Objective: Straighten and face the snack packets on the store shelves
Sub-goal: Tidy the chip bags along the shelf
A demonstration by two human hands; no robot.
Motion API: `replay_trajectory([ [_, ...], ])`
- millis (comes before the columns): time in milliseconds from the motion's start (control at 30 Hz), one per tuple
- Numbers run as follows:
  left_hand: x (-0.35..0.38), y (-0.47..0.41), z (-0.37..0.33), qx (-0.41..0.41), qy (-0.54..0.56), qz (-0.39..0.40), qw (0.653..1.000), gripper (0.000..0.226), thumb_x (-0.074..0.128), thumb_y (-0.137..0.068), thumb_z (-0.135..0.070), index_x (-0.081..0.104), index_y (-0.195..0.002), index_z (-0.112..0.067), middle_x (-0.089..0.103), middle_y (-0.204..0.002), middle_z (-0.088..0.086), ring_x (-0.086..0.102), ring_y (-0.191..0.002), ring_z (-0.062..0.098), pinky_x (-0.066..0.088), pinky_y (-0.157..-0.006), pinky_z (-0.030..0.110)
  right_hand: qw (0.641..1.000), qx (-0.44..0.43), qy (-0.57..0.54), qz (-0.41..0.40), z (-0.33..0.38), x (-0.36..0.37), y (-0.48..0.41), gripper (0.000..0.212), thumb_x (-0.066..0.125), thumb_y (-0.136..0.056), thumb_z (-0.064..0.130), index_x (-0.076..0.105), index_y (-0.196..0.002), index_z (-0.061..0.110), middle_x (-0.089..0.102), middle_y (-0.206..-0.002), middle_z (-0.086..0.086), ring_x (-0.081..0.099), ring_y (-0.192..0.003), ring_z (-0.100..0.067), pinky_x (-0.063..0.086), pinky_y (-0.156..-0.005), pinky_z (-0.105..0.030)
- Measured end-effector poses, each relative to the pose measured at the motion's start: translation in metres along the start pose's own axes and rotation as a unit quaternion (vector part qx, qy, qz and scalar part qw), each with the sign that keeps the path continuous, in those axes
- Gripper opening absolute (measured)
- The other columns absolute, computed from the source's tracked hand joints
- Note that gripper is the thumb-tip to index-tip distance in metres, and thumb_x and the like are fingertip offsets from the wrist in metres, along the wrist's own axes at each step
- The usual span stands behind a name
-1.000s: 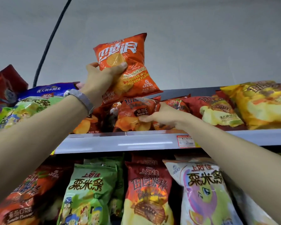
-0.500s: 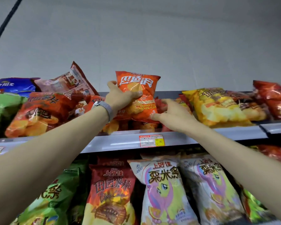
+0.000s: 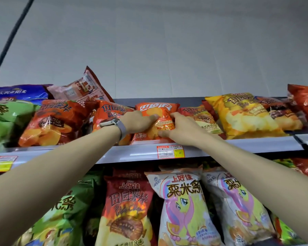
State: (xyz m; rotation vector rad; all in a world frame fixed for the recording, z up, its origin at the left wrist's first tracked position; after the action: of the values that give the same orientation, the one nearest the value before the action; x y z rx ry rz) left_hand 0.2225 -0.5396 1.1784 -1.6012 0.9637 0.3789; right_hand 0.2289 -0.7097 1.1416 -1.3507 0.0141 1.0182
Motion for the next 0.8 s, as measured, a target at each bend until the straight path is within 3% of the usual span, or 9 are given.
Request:
replay_trajectory([
  [133, -0.003, 0.007, 0.010, 0.044, -0.029, -0.027, 0.998, 0.057, 0.057, -0.099, -0.063, 0.068, -0.124, -0.012, 0.071, -0.126, 0.012, 0.065, -0.113, 0.035, 0.048, -0.095, 0.037, 1.000, 0.003, 0.011, 0.011, 0.000, 0.007, -0.013, 0.094, 0.078, -0.084, 0.056, 0.029, -0.159, 0.028, 0.052, -0.150, -0.006, 0.051, -0.135, -0.031, 0.047, -0.109, -0.046],
  [200, -0.004, 0.007, 0.016, 0.045, -0.024, -0.026, 0.998, 0.054, 0.066, -0.094, -0.059, 0.063, -0.127, -0.016, 0.070, -0.127, 0.010, 0.064, -0.112, 0.033, 0.050, -0.095, 0.038, 1.000, -0.002, 0.009, 0.010, 0.001, 0.009, -0.018, 0.095, 0.082, -0.082, 0.051, 0.030, -0.159, 0.029, 0.051, -0.151, -0.007, 0.052, -0.134, -0.030, 0.048, -0.109, -0.045],
  [333, 0.000, 0.014, 0.016, 0.039, -0.040, -0.003, 0.998, 0.084, 0.078, -0.091, -0.046, 0.036, -0.157, -0.015, 0.058, -0.147, 0.014, 0.058, -0.130, 0.036, 0.047, -0.102, 0.039, 1.000, 0.000, 0.004, 0.004, 0.000, 0.007, -0.025, 0.094, 0.087, -0.079, 0.044, 0.037, -0.156, 0.027, 0.054, -0.148, -0.007, 0.050, -0.136, -0.030, 0.046, -0.109, -0.045],
  [467, 0.006, 0.014, 0.011, 0.051, -0.078, 0.003, 0.996, 0.100, 0.080, -0.090, -0.041, 0.020, -0.165, -0.013, 0.051, -0.155, 0.019, 0.053, -0.137, 0.039, 0.045, -0.110, 0.041, 1.000, 0.012, 0.019, 0.007, -0.001, 0.007, -0.030, 0.093, 0.089, -0.077, 0.044, 0.041, -0.154, 0.023, 0.055, -0.148, -0.008, 0.049, -0.137, -0.030, 0.046, -0.109, -0.045],
  [633, 0.002, 0.012, 0.008, 0.058, -0.093, 0.003, 0.994, 0.099, 0.084, -0.086, -0.045, 0.030, -0.162, -0.013, 0.052, -0.153, 0.018, 0.055, -0.135, 0.038, 0.047, -0.108, 0.041, 0.998, 0.002, 0.041, 0.041, -0.001, 0.007, -0.026, 0.088, 0.079, -0.087, 0.049, 0.034, -0.158, 0.023, 0.047, -0.154, -0.009, 0.043, -0.140, -0.031, 0.041, -0.110, -0.041],
  [800, -0.009, 0.019, 0.002, 0.097, -0.104, -0.013, 0.990, 0.066, 0.081, -0.089, -0.039, 0.059, -0.144, -0.010, 0.070, -0.129, 0.013, 0.067, -0.107, 0.029, 0.053, -0.090, 0.035, 0.993, -0.001, 0.081, 0.082, 0.000, -0.003, -0.017, 0.078, 0.068, -0.093, 0.056, 0.038, -0.156, 0.021, 0.051, -0.151, -0.007, 0.051, -0.135, -0.030, 0.045, -0.107, -0.040],
])
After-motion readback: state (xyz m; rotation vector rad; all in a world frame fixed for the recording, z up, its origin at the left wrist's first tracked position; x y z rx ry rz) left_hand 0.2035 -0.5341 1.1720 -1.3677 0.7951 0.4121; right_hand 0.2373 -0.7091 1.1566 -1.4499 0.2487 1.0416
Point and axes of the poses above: each hand's wrist, its own y-axis away from the middle knuckle, its own x-axis out of the palm, z = x × y, the point moved 6 cm from there along -y, towards the middle knuckle
